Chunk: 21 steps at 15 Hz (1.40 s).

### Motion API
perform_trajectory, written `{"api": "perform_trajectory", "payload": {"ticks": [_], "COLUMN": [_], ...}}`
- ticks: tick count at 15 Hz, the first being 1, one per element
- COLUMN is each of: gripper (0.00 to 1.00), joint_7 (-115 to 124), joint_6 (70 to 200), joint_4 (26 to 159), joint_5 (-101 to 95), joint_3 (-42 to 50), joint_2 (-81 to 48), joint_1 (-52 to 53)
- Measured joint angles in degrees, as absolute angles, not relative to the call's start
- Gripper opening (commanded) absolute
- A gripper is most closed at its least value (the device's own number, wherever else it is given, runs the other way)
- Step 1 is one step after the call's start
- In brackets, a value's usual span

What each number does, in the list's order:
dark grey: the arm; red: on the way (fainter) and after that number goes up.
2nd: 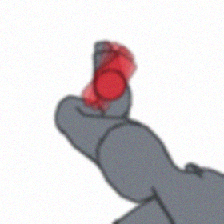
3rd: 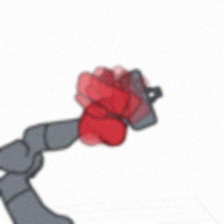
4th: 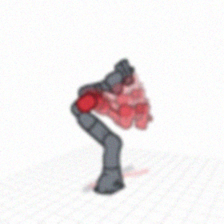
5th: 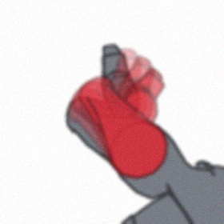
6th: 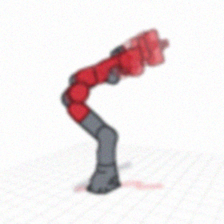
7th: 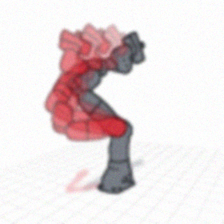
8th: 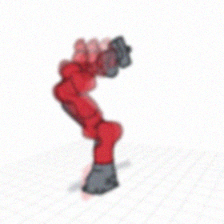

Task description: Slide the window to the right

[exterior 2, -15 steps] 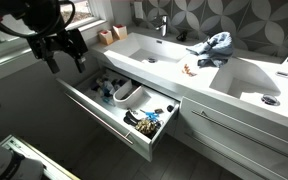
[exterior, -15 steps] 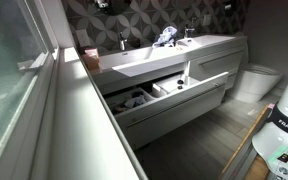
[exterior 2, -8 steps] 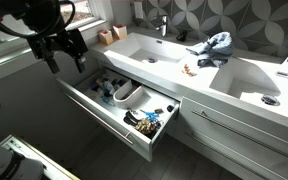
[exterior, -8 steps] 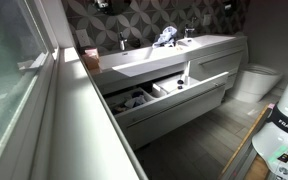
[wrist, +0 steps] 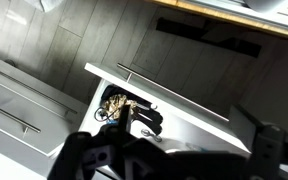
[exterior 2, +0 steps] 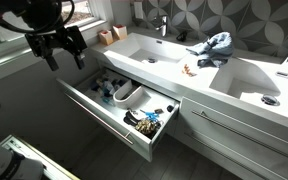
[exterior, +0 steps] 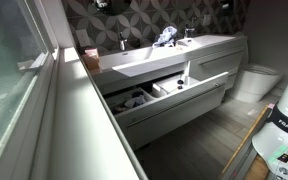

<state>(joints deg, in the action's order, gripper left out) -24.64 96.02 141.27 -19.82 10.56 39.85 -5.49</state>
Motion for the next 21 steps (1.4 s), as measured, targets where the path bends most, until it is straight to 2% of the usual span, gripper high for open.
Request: {"api": "perform_trajectory", "payload": {"ticks": [11,21], "gripper": [1.0,1.0], "joint_7": [-35.5,-41.2], "joint_6": [96.0,98.5], "joint_4": [137.8,137.8], "joint_5": [-12.2,-8.4], "joint_3": [10.5,11.0], "joint_2": [43.2,43.3], "joint_1": [6.1,8.6]}}
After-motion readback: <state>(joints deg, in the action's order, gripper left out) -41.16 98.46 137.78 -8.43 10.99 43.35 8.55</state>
